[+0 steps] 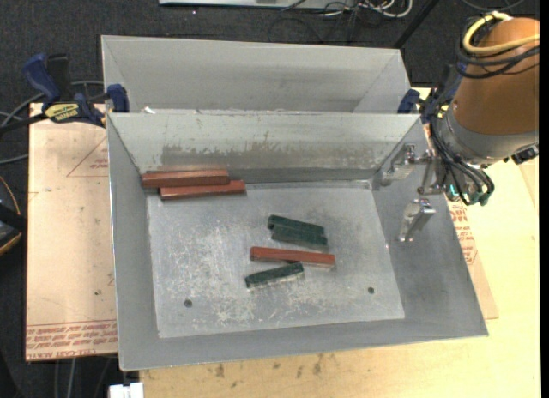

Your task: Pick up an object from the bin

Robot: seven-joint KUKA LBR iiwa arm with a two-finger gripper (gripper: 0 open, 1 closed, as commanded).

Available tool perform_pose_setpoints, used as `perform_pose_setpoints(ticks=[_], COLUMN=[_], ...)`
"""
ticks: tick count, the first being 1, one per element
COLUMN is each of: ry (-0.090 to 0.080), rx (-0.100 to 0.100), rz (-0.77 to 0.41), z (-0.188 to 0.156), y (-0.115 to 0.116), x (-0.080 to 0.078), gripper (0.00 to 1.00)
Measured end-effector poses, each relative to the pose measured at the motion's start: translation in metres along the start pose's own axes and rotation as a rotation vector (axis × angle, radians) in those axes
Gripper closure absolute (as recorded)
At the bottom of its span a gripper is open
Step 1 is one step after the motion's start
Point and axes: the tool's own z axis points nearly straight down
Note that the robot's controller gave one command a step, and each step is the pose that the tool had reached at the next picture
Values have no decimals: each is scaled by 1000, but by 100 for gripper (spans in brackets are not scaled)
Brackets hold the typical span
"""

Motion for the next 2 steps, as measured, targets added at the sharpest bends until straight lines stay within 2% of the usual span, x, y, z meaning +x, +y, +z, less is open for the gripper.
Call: perform_pose_setpoints(ticks=[1,2], ry=[-6,-4], rx=[2,-1], rz=[-39,5], z=[46,113], y=[31,55], x=[15,9], gripper=[0,0])
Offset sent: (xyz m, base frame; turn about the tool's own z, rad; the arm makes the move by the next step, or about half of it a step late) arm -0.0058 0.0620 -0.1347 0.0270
